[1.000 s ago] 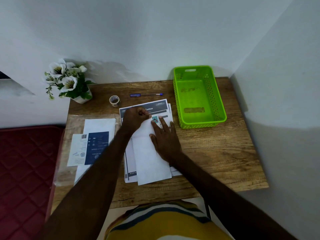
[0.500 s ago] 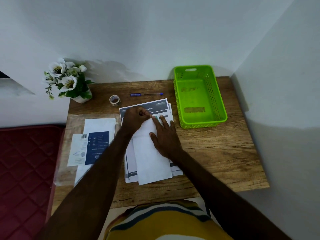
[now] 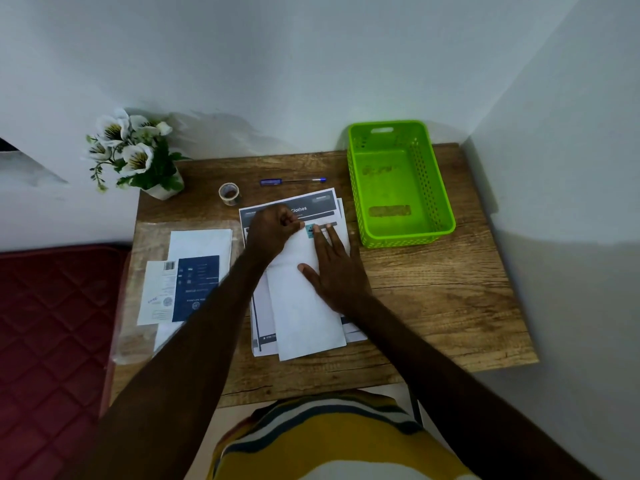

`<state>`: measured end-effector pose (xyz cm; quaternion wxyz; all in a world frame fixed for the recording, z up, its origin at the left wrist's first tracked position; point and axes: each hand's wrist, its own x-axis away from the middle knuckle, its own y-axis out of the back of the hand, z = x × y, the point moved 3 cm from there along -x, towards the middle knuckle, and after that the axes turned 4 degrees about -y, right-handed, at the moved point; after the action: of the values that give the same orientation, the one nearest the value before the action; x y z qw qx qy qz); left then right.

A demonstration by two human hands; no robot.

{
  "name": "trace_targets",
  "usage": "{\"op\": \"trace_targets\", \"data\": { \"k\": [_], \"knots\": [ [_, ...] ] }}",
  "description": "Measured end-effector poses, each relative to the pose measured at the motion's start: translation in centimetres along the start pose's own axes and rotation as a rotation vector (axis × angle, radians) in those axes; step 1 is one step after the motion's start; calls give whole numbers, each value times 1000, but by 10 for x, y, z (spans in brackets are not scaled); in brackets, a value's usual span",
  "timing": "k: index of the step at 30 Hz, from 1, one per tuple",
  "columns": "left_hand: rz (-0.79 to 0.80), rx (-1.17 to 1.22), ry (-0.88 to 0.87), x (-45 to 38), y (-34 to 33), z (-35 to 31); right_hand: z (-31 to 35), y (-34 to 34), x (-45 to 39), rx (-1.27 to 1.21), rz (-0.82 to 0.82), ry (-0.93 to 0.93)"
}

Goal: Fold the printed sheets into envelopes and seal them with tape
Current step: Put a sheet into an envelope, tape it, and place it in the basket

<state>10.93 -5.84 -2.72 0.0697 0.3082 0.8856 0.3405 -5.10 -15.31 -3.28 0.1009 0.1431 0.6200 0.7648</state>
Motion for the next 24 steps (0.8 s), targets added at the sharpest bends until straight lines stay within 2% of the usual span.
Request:
{"op": "trace_targets", "data": {
  "k": [3,5,8,12,20,24],
  "knots": [
    [-3,-69,-48,5,2,-5,2,-6,2,-6,4,-5],
    [-109,-210,-87,15,6,-4,2,-7,3,-17,-7,0],
    [-221,-357,-68,29,12,3,2,-8,2,-18,-25,5],
    [-243,-422,-19,36,16,8,4,-8,3,2,-9,-2],
    [-137,-330,-12,29,22,14,5,-12,6,8,-40,3],
    [-71,-118,-42,30,27,12,4,-14,6,-22,-45,1]
  ]
}}
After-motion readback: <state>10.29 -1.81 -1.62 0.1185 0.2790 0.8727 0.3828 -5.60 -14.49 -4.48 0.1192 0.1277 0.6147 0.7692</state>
